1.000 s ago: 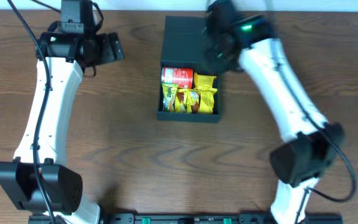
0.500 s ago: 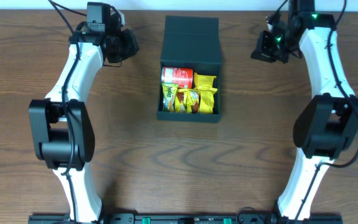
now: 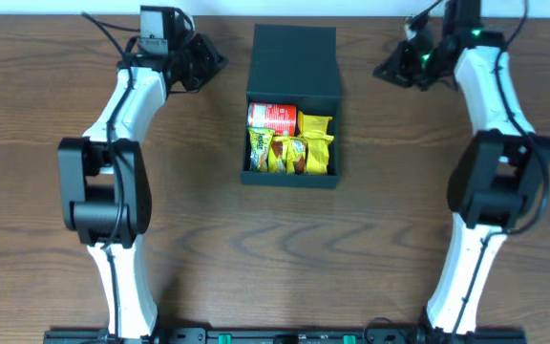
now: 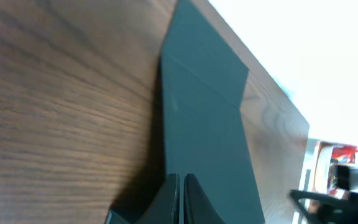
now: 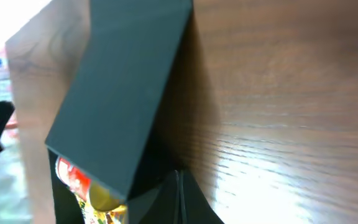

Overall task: Pack container
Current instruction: 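Move both grippers to the box lid's back edge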

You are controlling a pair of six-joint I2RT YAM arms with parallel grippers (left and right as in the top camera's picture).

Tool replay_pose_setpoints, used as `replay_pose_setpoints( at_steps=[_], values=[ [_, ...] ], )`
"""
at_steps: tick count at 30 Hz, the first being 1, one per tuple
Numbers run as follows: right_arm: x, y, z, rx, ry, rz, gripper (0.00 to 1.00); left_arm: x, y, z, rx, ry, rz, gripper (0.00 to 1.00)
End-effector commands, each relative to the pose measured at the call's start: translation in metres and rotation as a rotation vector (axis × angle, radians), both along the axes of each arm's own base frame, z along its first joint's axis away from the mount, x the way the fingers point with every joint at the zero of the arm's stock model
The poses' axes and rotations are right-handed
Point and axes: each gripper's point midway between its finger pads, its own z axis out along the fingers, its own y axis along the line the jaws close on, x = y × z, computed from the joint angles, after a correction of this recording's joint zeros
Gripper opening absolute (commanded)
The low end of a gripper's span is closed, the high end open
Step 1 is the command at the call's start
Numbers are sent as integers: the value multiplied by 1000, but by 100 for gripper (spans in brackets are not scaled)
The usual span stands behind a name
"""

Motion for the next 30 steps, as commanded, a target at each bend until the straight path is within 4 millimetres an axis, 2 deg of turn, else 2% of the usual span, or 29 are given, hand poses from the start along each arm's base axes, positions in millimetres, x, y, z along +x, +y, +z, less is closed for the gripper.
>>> replay_pose_setpoints(
  at_steps=[1, 4, 9, 12, 20, 25, 28, 30],
  values=[
    [-1, 10, -9, 149, 53, 1, 2, 3, -7, -15, -62, 52, 32, 6],
    [3, 12, -11, 170, 55, -12, 2, 10, -4, -29, -71, 65, 66, 6],
    [11, 18, -9, 176, 27, -18, 2, 9, 5, -65, -69, 133, 91, 6],
    [11, 25, -13, 184, 47, -23, 2, 8, 5, -76, -67, 147, 90, 6],
    [10, 50, -25, 195, 83, -8, 2, 13, 10, -80, -44, 135, 117, 6],
    [6, 66, -46, 205, 143, -8, 1, 14, 4, -77, -58, 122, 99, 6],
    [5, 66, -55, 198, 159, -16, 2, 14, 1, -75, -66, 117, 89, 6],
    [7, 58, -60, 167, 170, -48, 1, 14, 1, -75, -66, 117, 89, 6]
  ],
)
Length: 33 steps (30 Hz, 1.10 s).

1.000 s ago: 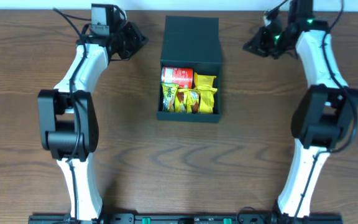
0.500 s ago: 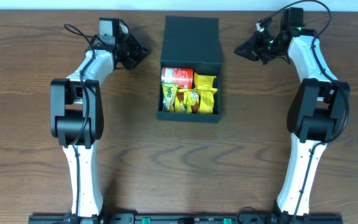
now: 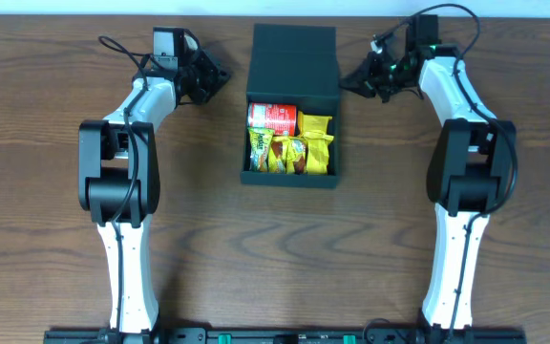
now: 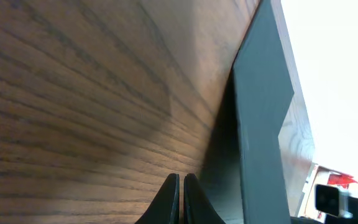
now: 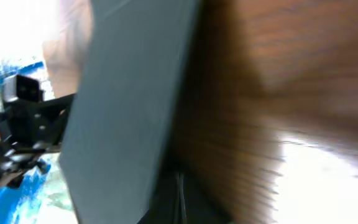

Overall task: Pack container
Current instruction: 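Move both grippers to the box lid's back edge, then swing the lid forward with both grippers to close the box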

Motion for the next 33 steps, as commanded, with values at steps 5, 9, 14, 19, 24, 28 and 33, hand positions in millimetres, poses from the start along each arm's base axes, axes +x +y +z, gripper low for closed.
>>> replay_pose_setpoints(
  at_steps=[5, 9, 14, 19, 24, 28, 33],
  values=[
    [5, -19, -17, -33, 61, -81, 2, -1, -1, 0, -6, 3, -2, 6],
    [3, -13, -24, -12, 76, -70, 2, 1, 0, 0, -4, -3, 1, 6],
    [6, 6, -36, 101, 90, -51, 1, 1, -1, 1, -5, -7, 1, 6],
    [19, 11, -26, 157, 47, -60, 1, 1, 0, 1, -5, -7, 2, 6],
    [27, 23, -11, 231, 4, -41, 2, 2, 0, 1, -3, -8, 3, 6],
    [30, 32, -2, 270, -14, -24, 2, 2, 1, 1, -2, -8, 4, 6],
    [31, 38, 8, 310, -60, 15, 2, 2, 1, 1, -1, -8, 6, 6]
  ],
)
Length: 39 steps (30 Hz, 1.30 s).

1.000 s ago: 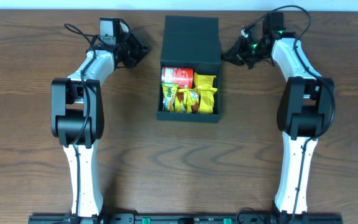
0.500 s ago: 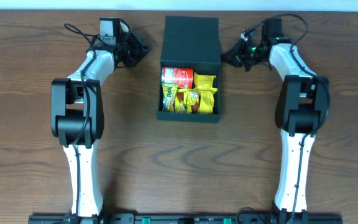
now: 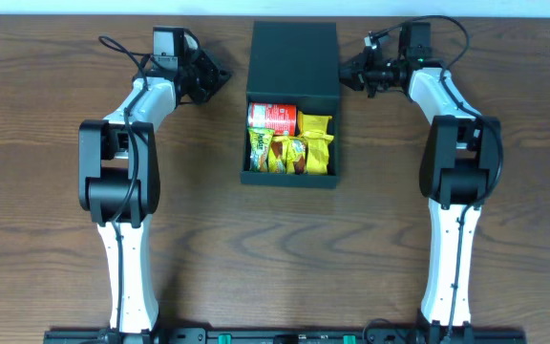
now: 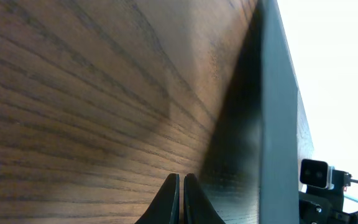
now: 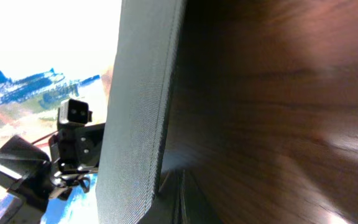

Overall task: Pack container
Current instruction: 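Swing the lid forward with both grippers to close the box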

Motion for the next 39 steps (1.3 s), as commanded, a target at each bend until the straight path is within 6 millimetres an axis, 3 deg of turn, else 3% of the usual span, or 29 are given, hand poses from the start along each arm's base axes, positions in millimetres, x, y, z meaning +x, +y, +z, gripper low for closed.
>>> replay_pose_setpoints(
  at_steps=[1, 8, 15, 28, 35, 39],
  values=[
    [-7, 18, 17, 92, -32, 78, 2, 1, 2, -1, 0, 1, 8, 6],
    [-13, 27, 43, 201, -119, 179, 2, 3, 4, 3, -25, 0, 18, 6],
    [-20, 30, 51, 245, -134, 222, 2, 19, -18, 45, -167, -162, -61, 6],
    [-38, 40, 83, 375, -269, 391, 1, 20, -19, 46, -173, -160, -56, 6],
    [-40, 41, 85, 382, -276, 403, 2, 26, -40, 86, -276, -305, -142, 6],
    [-40, 41, 85, 382, -275, 403, 2, 26, -41, 91, -282, -330, -153, 6]
  ],
)
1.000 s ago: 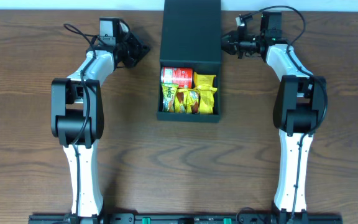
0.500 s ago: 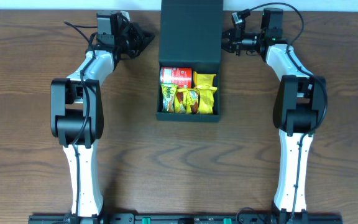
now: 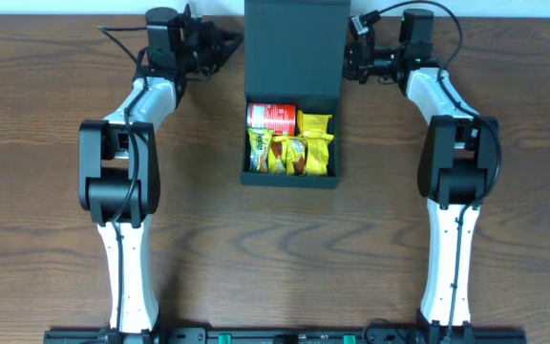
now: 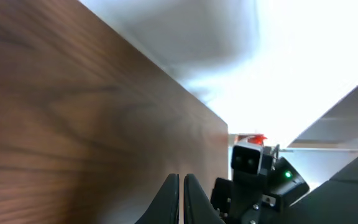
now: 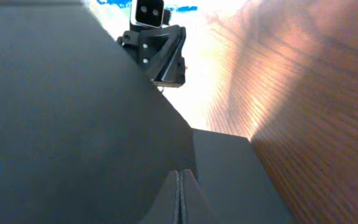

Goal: Pack container

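Observation:
The dark green box (image 3: 290, 178) stands open at the table's middle, holding a red packet (image 3: 272, 117) and yellow snack packets (image 3: 299, 151). Its hinged lid (image 3: 296, 48) is lifted off the table at the back and fills the left of the right wrist view, lid (image 5: 61, 124). My left gripper (image 3: 225, 43) is shut, just left of the lid's left edge; its fingertips (image 4: 174, 185) hold nothing. My right gripper (image 3: 350, 53) is shut against the lid's right edge, fingertips (image 5: 176, 182) pressed to the lid's dark surface.
The brown wooden table (image 3: 55, 191) spreads around the box. Its back edge (image 3: 65, 13) runs just behind both grippers. Each wrist camera sees the other arm's camera head: one (image 4: 252, 163), the other (image 5: 154, 37).
The lid has risen higher and now reaches the top of the overhead view. Both shut grippers sit further back and higher beside it. The packets in the box have not moved.
First both shut grippers were out near the back corners, apart from the lid lying back. Then they were closer on either side of it. Then the right one was at the lid's right edge. Now the lid stands raised between them.

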You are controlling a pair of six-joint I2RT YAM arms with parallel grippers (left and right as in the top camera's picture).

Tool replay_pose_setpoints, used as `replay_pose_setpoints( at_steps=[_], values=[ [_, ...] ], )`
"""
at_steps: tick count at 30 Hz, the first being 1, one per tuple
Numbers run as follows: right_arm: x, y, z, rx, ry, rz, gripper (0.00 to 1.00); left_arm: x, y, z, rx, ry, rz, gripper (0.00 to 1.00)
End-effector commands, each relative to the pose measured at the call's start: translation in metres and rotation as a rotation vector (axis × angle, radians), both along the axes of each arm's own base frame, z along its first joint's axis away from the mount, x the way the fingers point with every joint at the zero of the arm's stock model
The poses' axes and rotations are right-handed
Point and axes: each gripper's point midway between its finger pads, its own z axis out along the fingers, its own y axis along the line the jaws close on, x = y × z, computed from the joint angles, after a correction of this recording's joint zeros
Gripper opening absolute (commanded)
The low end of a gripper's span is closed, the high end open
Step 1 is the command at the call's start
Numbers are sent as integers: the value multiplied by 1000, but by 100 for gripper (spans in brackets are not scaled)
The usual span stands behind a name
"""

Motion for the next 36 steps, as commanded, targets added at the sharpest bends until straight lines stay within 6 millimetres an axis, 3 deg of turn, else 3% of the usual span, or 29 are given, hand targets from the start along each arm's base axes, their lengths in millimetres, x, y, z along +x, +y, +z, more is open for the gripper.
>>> replay_pose_setpoints(
  at_steps=[1, 8, 15, 22, 29, 36],
  values=[
    [-10, 11, 6, 31, -5, 60, 2, -6, -7, 4, -27, 3, -43, 6],
    [-9, 11, 7, 31, -19, 60, 2, -26, -30, 32, -93, -113, -226, 6],
    [-9, 11, 7, 30, -20, 60, 2, -48, -39, 62, -131, -273, -401, 6],
    [-4, 5, 6, 20, -34, 36, 1, -72, -39, 70, -158, -320, -551, 6],
    [15, -21, 10, 2, -36, -50, 2, -96, -38, 73, -184, -323, -686, 6],
    [22, -37, 20, 14, -12, -73, 1, -82, -27, 72, -181, -299, -611, 6]
  ],
)
